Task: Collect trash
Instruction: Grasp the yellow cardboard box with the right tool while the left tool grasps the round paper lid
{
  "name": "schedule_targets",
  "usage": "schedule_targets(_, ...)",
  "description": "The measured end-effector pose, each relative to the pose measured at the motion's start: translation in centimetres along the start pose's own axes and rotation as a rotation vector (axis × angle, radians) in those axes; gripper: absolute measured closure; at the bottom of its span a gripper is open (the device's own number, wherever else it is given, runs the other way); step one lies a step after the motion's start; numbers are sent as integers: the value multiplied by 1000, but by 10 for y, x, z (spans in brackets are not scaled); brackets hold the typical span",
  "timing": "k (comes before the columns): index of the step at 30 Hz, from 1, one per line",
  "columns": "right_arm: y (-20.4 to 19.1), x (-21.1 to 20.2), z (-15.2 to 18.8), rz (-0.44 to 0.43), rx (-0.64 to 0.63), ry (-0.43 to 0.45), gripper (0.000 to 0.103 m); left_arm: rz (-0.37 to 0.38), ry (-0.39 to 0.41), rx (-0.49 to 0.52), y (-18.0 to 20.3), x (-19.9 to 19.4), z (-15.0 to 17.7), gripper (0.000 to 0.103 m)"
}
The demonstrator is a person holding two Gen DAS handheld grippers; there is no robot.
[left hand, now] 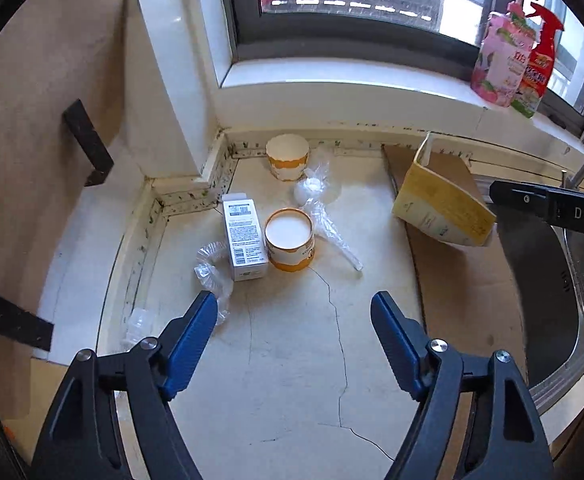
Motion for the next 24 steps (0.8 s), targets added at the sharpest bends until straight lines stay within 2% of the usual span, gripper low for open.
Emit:
schedule_targets(5, -9, 43, -9, 14, -53, -43, 43, 19, -66, -29, -9, 46, -13, 27)
schedule_targets(6, -11, 50, -10, 12, -60, -55, 48, 22, -74, -26, -9, 52, -14, 27)
schedule_targets(8, -12, 64, -8, 21, -81, -79, 66, 31, -95, -18, -7, 65, -17, 28)
schedule_targets(9, -13, 69, -7, 17, -84, -91, 81, 34, -103, -15, -6, 68, -18, 28)
schedule_targets(12, -13, 69, -8, -23, -62, -57, 93, 51, -126, -8, -2, 83, -24, 36)
schedule_targets(14, -11, 59, -9, -34, -47, -8, 93, 66, -135, -8, 0, 90, -29, 42)
schedule_targets(17, -8, 44, -6, -64, -7, 43, 94, 82, -129, -13, 3, 101, -37, 44)
schedule_targets(20, -3, 35, 3, -80, 24, 65, 94, 90, -143, -20, 5, 115, -42, 53)
schedule_targets(24, -1, 33, 11, -80, 24, 68, 94, 96, -139, -16, 9, 125, -50, 56)
Point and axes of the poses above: each gripper's, at about its wrist camera, not at the fingertips, and x roughly the way its jaws point, y to its right, z to its underside, the point moved 8 cm from there along x, roughly the way its jaws point, and after that the axes turned 2 degrees about -y, right-handed, at the moved point
